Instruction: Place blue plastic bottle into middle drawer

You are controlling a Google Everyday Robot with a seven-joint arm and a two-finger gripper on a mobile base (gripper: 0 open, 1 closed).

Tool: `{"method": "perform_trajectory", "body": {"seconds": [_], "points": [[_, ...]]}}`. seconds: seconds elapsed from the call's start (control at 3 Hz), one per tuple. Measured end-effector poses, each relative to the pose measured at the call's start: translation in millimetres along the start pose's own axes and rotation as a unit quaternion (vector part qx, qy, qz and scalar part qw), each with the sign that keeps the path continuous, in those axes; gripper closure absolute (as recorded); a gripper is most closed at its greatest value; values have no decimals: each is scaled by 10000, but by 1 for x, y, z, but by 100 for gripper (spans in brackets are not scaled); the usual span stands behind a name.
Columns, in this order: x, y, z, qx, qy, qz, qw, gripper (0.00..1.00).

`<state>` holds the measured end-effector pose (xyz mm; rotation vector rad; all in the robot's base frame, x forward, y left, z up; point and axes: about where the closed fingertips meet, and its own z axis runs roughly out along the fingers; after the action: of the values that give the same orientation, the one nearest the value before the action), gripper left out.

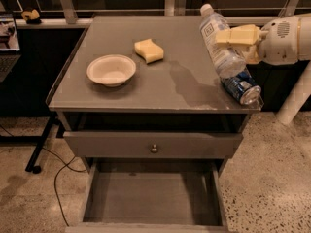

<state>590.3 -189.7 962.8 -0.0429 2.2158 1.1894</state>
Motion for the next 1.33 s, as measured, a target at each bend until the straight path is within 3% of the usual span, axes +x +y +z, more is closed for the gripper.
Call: {"method": "perform_trajectory", "body": {"seconds": [0.33, 1.0, 1.33], "points": [[23, 4, -15, -28, -133, 186, 9997, 100], [30, 12, -13, -107, -78, 133, 9998, 100], [48, 24, -17, -173, -217, 63, 9996, 100]]}}
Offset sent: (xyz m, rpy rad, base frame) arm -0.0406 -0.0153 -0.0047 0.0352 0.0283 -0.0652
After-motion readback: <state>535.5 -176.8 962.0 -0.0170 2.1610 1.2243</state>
